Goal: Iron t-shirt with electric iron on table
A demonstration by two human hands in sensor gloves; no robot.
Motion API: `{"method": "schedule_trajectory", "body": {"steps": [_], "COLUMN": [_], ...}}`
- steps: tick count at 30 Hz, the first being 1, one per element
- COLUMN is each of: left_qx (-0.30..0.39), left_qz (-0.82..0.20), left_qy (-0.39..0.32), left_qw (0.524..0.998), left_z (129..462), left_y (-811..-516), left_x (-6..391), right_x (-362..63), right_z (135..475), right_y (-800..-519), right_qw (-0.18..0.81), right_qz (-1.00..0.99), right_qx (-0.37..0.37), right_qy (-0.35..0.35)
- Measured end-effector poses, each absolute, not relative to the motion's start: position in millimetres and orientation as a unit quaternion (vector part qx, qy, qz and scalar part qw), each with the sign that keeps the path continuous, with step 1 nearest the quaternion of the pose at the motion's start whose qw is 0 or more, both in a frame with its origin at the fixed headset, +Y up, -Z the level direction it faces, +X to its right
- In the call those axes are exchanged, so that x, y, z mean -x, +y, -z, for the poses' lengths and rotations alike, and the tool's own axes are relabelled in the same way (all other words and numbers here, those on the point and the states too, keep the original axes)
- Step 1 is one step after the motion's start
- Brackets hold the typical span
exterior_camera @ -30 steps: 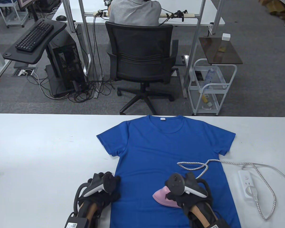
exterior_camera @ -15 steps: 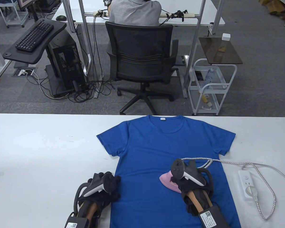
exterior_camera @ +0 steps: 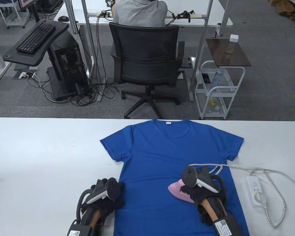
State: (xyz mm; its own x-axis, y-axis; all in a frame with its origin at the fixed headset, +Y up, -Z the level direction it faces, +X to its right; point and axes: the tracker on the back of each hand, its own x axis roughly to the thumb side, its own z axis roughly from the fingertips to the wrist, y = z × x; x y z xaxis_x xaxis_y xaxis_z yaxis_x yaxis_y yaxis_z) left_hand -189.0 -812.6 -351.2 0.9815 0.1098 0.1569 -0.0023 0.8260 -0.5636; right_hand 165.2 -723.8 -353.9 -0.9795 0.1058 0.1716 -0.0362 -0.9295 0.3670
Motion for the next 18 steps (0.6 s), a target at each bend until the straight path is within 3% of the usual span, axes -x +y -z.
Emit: {"method": "schedule_trajectory", "body": {"steps": [10,18], "left_qx": [0.295,0.294], "left_qz": [-0.025,-0.025], "left_qy": [-0.092,-0.093], "left_qw": [0.951,0.951], "left_z": [351.0,350.8], "left_y": [-811.8,-811.7], "left_x": [188.3,187.9], "right_x": [-178.4,-193.9], "right_z": [337.0,361.8], "right_y": [-721.0,-722.3], "right_qw": [0.033,0.056], "right_qz": [-0.971,-0.983], "right_qx": [-0.116,-0.024], "right_qy": [0.208,0.174]}}
